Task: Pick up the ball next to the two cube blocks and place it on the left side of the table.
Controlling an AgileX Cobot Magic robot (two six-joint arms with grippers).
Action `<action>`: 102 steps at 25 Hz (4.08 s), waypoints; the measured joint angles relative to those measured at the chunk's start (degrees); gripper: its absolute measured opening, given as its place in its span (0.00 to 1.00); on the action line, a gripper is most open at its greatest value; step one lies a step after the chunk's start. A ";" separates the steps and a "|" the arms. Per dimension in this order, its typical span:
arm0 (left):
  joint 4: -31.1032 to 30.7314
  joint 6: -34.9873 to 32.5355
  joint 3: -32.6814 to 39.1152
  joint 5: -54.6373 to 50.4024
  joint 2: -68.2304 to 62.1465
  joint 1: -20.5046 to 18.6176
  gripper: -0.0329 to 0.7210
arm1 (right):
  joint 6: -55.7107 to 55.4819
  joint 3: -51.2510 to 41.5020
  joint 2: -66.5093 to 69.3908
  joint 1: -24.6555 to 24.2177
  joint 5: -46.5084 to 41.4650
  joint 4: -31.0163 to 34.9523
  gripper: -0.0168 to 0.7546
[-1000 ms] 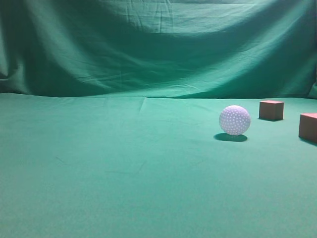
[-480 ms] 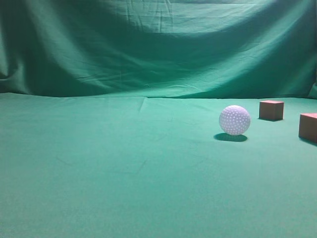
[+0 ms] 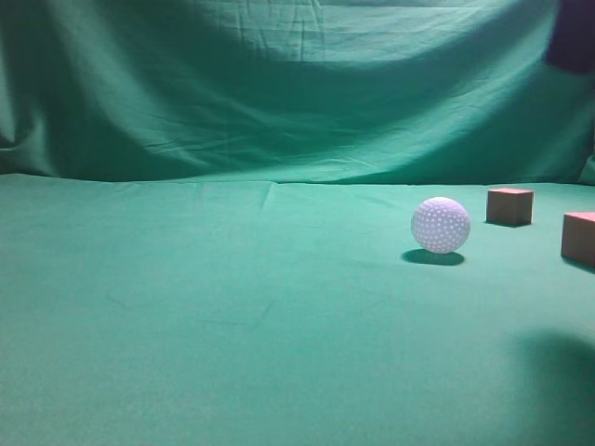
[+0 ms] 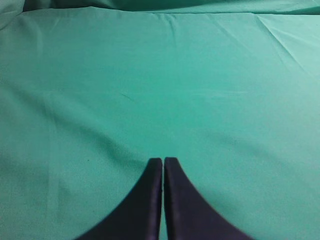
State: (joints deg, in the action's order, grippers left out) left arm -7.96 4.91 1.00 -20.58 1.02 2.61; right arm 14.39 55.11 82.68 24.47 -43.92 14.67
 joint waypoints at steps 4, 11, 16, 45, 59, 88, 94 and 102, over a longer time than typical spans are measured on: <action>0.00 0.00 0.00 0.00 0.00 0.00 0.04 | 2.05 3.06 5.95 3.48 3.38 0.11 0.48; 0.00 0.00 0.00 0.00 0.00 0.00 0.04 | 2.37 5.32 13.48 4.60 7.27 -0.20 0.71; 0.00 0.00 0.00 0.00 0.00 0.00 0.04 | 2.37 5.32 18.34 4.60 8.58 -0.33 0.71; 0.00 0.00 0.00 0.00 0.00 0.00 0.04 | 0.45 52.84 43.96 19.74 3.15 10.57 0.43; 0.00 0.00 0.00 0.00 0.00 0.00 0.04 | 13.64 78.41 68.78 28.55 20.03 11.39 0.43; 0.00 0.00 0.00 0.00 0.00 0.00 0.04 | 0.37 78.95 40.43 16.59 -25.02 2.06 0.07; 0.00 0.00 0.00 0.00 0.00 0.00 0.04 | -6.19 75.36 27.71 12.30 -28.21 -3.37 0.02; 0.00 0.00 0.00 0.00 0.00 0.00 0.04 | -7.09 44.83 1.57 9.96 -26.27 -7.74 0.02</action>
State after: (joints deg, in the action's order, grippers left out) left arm -7.96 4.91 1.00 -20.58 1.02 2.61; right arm 7.30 99.94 84.25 34.43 -70.19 6.92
